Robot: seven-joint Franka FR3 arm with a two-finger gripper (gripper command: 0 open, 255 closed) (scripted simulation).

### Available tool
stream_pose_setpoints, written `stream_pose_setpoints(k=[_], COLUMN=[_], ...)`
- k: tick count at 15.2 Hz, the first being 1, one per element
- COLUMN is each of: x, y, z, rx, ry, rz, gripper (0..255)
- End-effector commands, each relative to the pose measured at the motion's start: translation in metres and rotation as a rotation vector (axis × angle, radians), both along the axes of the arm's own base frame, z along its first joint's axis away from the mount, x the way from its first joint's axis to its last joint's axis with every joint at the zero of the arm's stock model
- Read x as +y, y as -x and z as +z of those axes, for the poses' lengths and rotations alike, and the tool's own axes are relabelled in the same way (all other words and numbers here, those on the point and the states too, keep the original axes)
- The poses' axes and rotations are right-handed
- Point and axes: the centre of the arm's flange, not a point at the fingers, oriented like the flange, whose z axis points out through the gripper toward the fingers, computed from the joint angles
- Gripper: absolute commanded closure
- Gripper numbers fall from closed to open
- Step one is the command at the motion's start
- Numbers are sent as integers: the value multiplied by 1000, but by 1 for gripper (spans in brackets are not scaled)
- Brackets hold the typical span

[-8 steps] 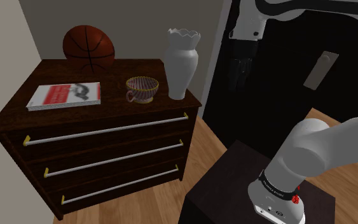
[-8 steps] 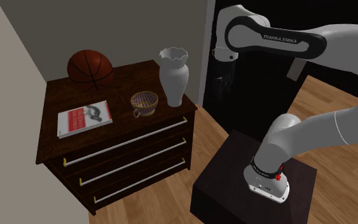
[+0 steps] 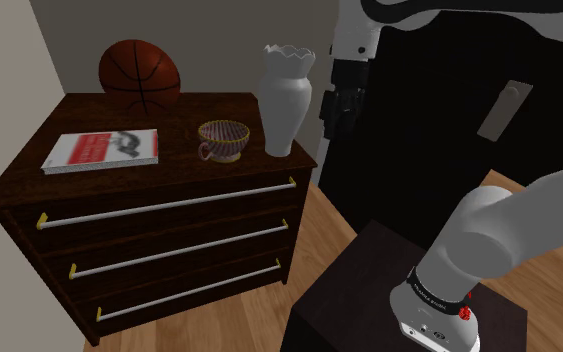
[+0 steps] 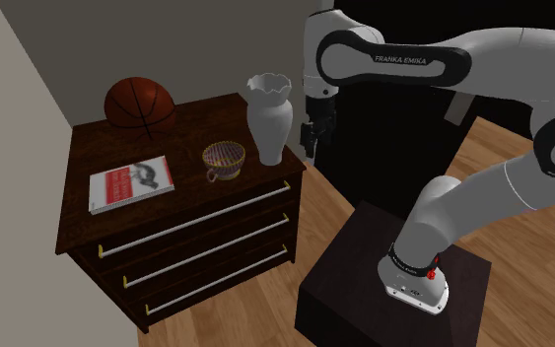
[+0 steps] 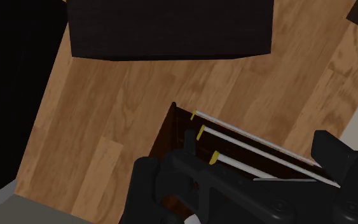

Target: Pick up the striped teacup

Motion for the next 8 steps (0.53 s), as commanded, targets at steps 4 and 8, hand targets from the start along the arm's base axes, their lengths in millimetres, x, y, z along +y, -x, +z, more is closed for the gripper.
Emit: stream_pose_setpoints(k=[4,8], x=[45,79], y=[-47,-86], z=[-5,-7], rx=[-22,-39], ry=[22,41], rz=[-29,-51], gripper=[0,0])
